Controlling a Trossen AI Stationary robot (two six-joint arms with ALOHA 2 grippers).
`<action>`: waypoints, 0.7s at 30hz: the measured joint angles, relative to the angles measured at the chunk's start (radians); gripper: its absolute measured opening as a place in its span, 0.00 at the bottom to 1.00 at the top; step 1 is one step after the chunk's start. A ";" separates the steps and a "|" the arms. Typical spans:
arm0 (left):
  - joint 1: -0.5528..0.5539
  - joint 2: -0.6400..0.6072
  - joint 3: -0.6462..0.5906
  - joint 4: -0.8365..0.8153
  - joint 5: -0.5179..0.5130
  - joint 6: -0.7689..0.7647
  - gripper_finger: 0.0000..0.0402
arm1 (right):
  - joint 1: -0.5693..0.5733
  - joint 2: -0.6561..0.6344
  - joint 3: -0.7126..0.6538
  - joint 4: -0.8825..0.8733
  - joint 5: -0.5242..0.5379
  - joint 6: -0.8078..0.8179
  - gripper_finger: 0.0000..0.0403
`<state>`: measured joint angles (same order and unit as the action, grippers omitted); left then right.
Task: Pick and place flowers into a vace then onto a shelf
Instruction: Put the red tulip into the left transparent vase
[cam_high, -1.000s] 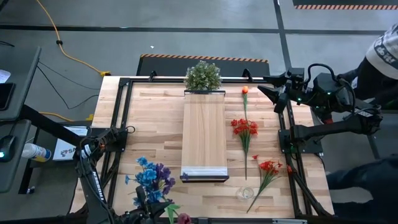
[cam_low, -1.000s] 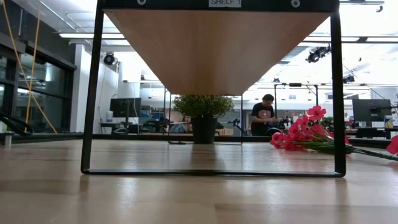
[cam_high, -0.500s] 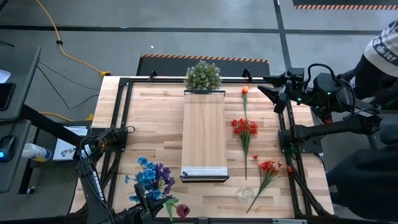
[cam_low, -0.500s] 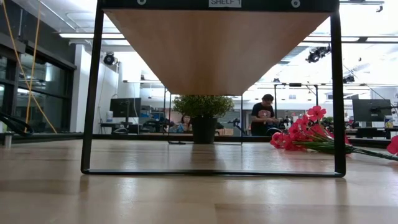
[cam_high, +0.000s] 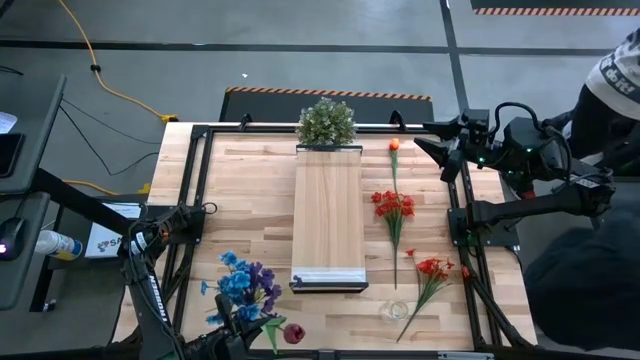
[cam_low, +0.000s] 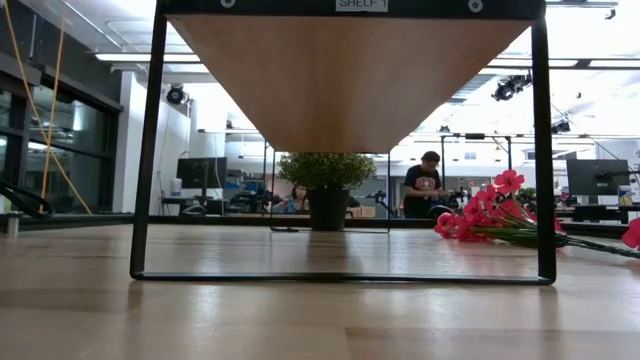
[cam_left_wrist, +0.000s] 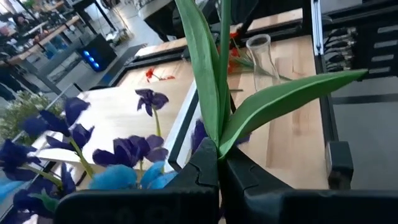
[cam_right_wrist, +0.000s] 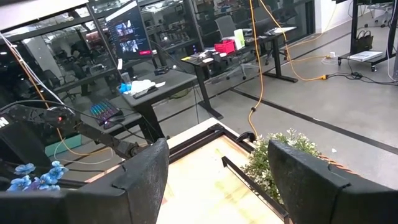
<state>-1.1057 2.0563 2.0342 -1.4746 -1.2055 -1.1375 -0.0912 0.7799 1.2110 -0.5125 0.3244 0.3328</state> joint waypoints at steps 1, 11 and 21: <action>0.000 0.000 0.000 0.000 0.005 -0.001 0.07 | 0.000 0.000 0.000 0.000 0.000 0.000 0.65; 0.000 0.009 0.000 -0.059 0.052 -0.105 0.08 | 0.000 0.000 0.000 0.000 0.000 0.000 0.65; 0.000 0.009 -0.033 -0.066 0.077 -0.151 0.09 | 0.000 0.000 0.000 -0.007 -0.009 0.000 0.65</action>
<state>-1.1061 2.0651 2.0015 -1.5401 -1.1288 -1.2880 -0.0912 0.7799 1.2110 -0.5198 0.3152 0.3328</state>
